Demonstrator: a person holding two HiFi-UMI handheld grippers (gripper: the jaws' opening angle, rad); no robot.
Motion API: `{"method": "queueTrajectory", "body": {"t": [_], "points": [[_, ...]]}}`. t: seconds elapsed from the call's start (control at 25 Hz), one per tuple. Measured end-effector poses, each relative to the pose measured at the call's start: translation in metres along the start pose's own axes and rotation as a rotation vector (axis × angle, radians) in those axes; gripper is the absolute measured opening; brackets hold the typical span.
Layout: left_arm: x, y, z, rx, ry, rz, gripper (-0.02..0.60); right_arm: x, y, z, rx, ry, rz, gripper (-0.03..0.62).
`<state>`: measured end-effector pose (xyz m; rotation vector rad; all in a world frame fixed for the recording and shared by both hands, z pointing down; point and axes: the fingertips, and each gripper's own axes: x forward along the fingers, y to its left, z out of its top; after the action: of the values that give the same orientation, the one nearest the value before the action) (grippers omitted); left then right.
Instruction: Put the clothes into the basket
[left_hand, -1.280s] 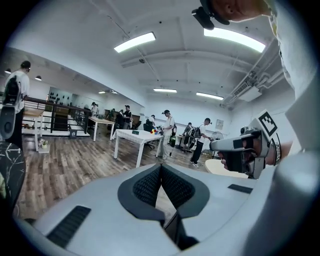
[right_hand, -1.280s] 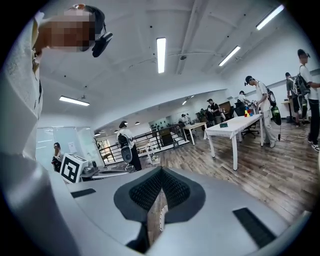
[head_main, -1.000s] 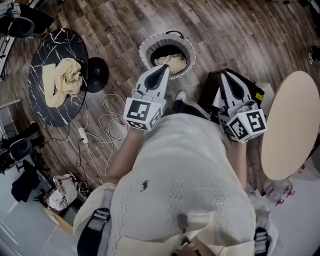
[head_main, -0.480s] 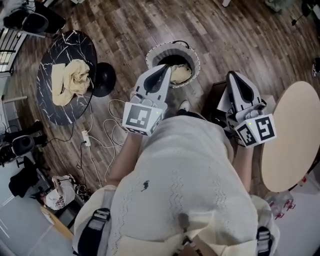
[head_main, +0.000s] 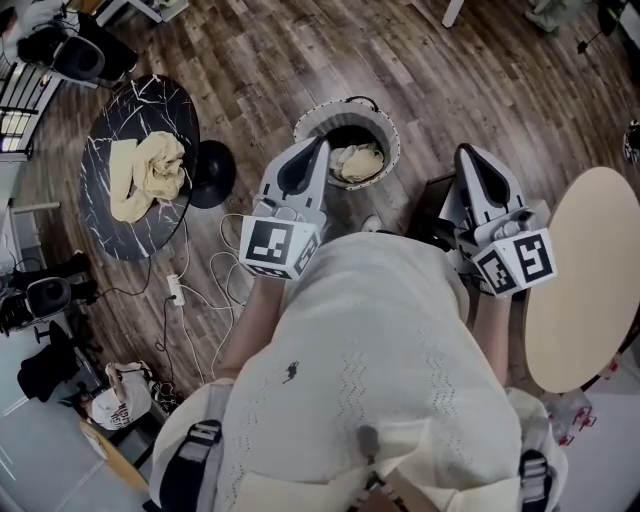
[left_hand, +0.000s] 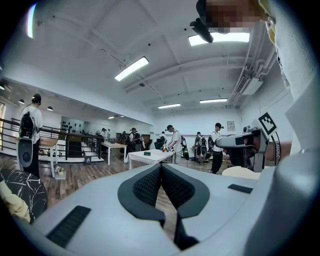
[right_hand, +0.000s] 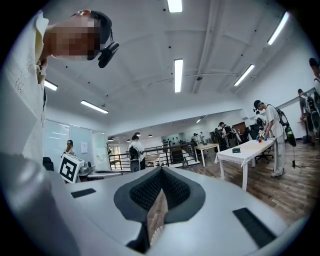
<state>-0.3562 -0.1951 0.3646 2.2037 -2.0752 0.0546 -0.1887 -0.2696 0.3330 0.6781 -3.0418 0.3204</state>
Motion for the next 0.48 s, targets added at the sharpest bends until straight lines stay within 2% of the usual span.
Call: {"method": "queueTrajectory", "body": {"t": [0.48], "points": [[-0.003,0.003,-0.004,-0.02,0.014,0.017,0.021,0.01,0.005,0.001,0.002,0.009,0.011,0.006]]}}
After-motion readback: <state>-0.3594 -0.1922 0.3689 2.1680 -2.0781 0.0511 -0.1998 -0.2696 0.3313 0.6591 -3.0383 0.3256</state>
